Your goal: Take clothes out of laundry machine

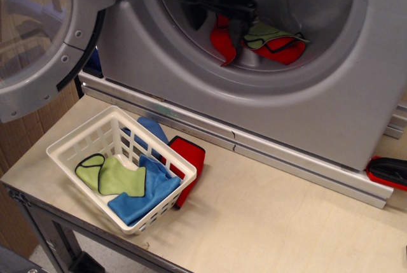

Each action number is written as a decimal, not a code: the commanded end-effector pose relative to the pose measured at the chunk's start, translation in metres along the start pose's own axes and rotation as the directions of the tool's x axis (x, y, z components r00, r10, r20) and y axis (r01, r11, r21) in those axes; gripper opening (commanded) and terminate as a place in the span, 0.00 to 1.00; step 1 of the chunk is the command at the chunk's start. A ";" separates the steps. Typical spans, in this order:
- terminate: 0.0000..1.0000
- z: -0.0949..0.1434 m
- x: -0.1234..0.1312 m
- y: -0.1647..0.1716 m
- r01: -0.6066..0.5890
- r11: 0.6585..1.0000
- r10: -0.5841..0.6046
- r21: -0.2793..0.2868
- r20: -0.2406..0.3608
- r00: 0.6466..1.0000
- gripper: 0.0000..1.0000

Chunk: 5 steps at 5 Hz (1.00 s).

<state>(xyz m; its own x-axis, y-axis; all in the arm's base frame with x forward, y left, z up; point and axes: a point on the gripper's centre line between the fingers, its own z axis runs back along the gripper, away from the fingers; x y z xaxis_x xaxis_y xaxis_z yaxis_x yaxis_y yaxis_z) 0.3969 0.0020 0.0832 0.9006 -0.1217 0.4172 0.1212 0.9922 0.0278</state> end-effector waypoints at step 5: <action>0.00 -0.009 0.021 -0.003 0.033 0.994 -0.028 -0.106 0.051 0.998 0.00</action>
<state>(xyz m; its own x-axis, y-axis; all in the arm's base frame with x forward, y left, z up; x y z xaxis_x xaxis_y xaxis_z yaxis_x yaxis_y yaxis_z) 0.4133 -0.0064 0.0477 0.9092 -0.1487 0.3889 0.1924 0.9784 -0.0757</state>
